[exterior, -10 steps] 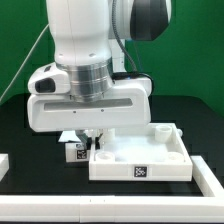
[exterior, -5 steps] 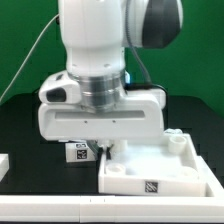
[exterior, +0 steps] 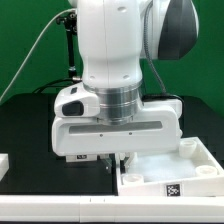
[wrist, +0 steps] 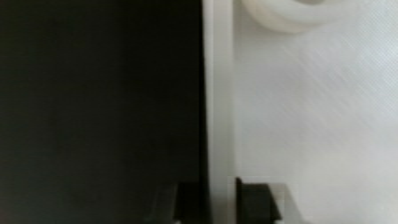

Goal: Assemble one leg

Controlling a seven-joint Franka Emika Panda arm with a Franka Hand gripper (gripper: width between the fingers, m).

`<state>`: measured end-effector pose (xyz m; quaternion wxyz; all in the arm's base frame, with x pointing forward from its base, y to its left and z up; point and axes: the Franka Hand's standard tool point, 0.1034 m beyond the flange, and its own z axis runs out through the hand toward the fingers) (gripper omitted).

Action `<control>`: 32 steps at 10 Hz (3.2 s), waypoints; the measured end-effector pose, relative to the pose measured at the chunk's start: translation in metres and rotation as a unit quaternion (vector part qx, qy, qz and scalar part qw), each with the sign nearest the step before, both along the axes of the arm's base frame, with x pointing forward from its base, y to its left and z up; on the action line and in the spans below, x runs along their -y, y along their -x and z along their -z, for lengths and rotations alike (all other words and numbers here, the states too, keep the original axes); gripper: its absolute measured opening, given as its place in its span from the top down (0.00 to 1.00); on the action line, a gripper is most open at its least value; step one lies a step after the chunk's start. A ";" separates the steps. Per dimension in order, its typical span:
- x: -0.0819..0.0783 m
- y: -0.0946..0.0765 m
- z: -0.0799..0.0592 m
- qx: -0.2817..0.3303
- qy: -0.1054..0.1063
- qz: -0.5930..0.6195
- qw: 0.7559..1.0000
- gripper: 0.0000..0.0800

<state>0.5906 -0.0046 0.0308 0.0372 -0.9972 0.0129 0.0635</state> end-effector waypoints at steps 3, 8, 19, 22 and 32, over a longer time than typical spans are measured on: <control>0.003 0.001 0.000 -0.003 0.000 0.001 1.000 0.93; 0.026 0.010 0.010 -0.025 0.008 0.038 0.999 0.93; 0.016 0.013 -0.015 -0.042 0.029 0.035 0.998 0.31; -0.006 0.047 -0.044 -0.066 0.025 0.058 0.996 0.20; -0.051 0.081 -0.030 -0.049 0.044 0.061 0.996 0.19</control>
Offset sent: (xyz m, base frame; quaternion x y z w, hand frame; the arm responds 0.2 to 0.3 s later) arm -0.0165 -0.0379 0.0018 -0.0004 -0.0577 0.0460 0.9973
